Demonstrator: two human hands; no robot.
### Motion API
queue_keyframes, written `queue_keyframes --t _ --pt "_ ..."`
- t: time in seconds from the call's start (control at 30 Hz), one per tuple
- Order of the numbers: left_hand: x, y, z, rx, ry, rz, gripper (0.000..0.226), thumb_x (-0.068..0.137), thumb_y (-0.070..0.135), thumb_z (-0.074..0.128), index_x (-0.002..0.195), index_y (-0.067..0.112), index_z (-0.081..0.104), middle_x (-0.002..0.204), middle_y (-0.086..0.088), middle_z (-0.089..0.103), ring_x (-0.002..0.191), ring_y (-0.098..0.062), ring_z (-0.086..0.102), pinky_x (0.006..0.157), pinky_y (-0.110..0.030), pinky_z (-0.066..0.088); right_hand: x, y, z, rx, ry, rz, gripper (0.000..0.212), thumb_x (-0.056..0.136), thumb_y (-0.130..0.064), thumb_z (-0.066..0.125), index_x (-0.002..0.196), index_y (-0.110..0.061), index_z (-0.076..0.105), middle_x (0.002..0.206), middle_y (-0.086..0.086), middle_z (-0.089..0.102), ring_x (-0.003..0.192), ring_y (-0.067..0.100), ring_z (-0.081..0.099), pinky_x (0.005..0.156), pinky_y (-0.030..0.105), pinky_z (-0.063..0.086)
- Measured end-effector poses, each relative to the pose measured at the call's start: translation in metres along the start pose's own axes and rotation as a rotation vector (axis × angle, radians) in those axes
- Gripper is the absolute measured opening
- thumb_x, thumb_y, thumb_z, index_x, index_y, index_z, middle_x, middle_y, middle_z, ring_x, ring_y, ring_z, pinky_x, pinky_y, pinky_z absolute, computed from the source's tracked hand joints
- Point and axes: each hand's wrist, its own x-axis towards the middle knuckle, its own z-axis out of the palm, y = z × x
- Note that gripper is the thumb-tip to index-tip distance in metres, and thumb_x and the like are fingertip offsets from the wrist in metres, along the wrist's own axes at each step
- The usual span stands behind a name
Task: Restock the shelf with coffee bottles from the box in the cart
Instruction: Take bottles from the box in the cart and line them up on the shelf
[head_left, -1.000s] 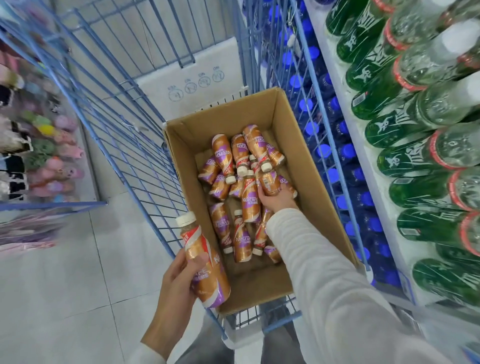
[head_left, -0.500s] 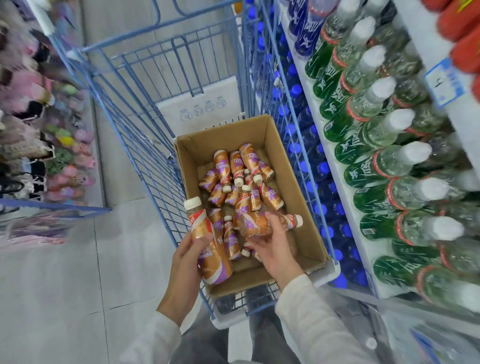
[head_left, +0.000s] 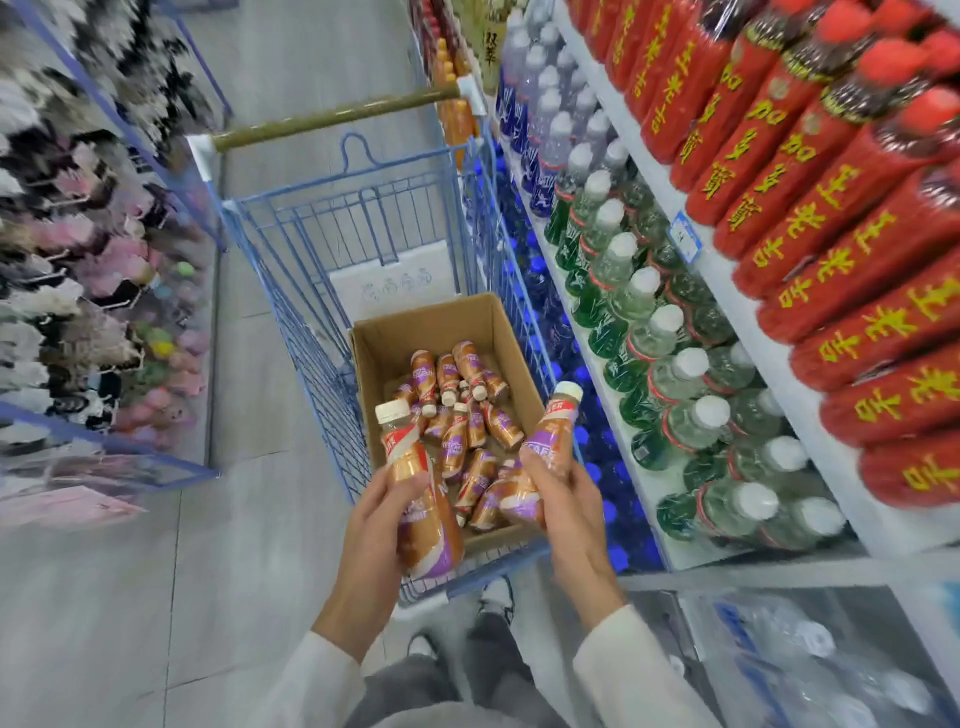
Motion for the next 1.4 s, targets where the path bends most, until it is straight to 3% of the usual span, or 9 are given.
queue_keyframes --t 0.33,0.43,0.6,0.67,0.8,0.97,1.07,1.23,1.4 --pt "-0.072 -0.012 0.013 -0.019 -0.258 0.02 0.043 0.075 0.029 0.079 0.117 0.027 0.073 0.119 -0.015 0.072 0.115 -0.043 0.065 0.102 -0.059 0.05 -0.112 0.019 -0.042 0.02 0.163 -0.217 0.048 0.068 -0.055 0.084 0.105 -0.036 0.061 0.094 -0.006 0.074 0.077 0.017 0.072 0.072 0.04 0.058" --pt "-0.101 -0.023 0.016 0.045 -0.341 0.023 0.054 0.063 0.036 0.082 0.116 0.026 0.074 0.119 -0.013 0.073 0.11 -0.038 0.067 0.105 -0.059 0.048 -0.152 0.039 -0.059 0.054 0.232 -0.225 0.041 0.072 -0.047 0.085 0.102 -0.034 0.061 0.089 -0.008 0.073 0.082 0.015 0.074 0.082 0.049 0.06" --pt "-0.138 -0.053 0.034 0.179 -0.482 0.006 0.047 0.066 0.047 0.082 0.11 0.033 0.076 0.127 -0.011 0.068 0.119 -0.027 0.063 0.105 -0.05 0.049 -0.217 0.064 -0.09 0.122 0.373 -0.237 0.036 0.081 -0.031 0.082 0.104 -0.028 0.055 0.087 -0.001 0.071 0.066 0.018 0.071 0.071 0.04 0.059" --pt "-0.156 -0.063 0.047 0.228 -0.546 -0.008 0.032 0.071 0.036 0.077 0.103 0.031 0.078 0.108 -0.007 0.075 0.1 -0.025 0.07 0.094 -0.044 0.053 -0.241 0.073 -0.108 0.131 0.43 -0.249 0.038 0.081 -0.033 0.082 0.106 -0.031 0.053 0.091 -0.002 0.071 0.073 0.018 0.073 0.077 0.04 0.061" --pt "-0.198 -0.084 0.081 0.338 -0.68 -0.026 0.018 0.087 0.021 0.072 0.105 0.019 0.073 0.096 -0.009 0.076 0.09 -0.028 0.07 0.094 -0.048 0.052 -0.289 0.087 -0.148 0.153 0.539 -0.287 0.042 0.083 -0.036 0.08 0.113 -0.027 0.052 0.096 -0.005 0.07 0.066 0.002 0.07 0.057 0.02 0.054" --pt "-0.257 -0.119 0.125 0.464 -0.846 -0.051 0.045 0.074 0.038 0.078 0.116 0.023 0.07 0.105 -0.013 0.075 0.096 -0.032 0.072 0.093 -0.05 0.056 -0.337 0.108 -0.206 0.237 0.683 -0.302 0.054 0.081 -0.043 0.08 0.123 -0.029 0.049 0.105 -0.002 0.07 0.08 0.014 0.074 0.064 0.03 0.06" --pt "-0.297 -0.145 0.157 0.509 -0.95 -0.029 0.029 0.086 0.029 0.072 0.114 0.02 0.07 0.102 -0.012 0.074 0.092 -0.03 0.072 0.087 -0.046 0.058 -0.367 0.12 -0.245 0.253 0.758 -0.308 0.055 0.081 -0.052 0.078 0.125 -0.035 0.05 0.105 -0.007 0.07 0.085 0.011 0.074 0.08 0.041 0.062" --pt "-0.371 -0.185 0.207 0.561 -1.068 -0.032 0.012 0.09 0.022 0.067 0.1 0.02 0.073 0.088 -0.01 0.076 0.08 -0.027 0.071 0.087 -0.052 0.056 -0.422 0.129 -0.318 0.305 0.853 -0.417 0.033 0.086 -0.036 0.077 0.109 -0.034 0.054 0.092 -0.006 0.071 0.069 0.003 0.07 0.059 0.023 0.055" --pt "-0.438 -0.213 0.254 0.547 -1.176 -0.011 0.004 0.082 0.026 0.074 0.082 0.026 0.078 0.081 -0.005 0.074 0.074 -0.022 0.068 0.079 -0.041 0.054 -0.475 0.126 -0.392 0.332 0.932 -0.511 0.033 0.087 -0.035 0.076 0.11 -0.032 0.053 0.095 0.0 0.069 0.072 0.006 0.068 0.056 0.023 0.055"
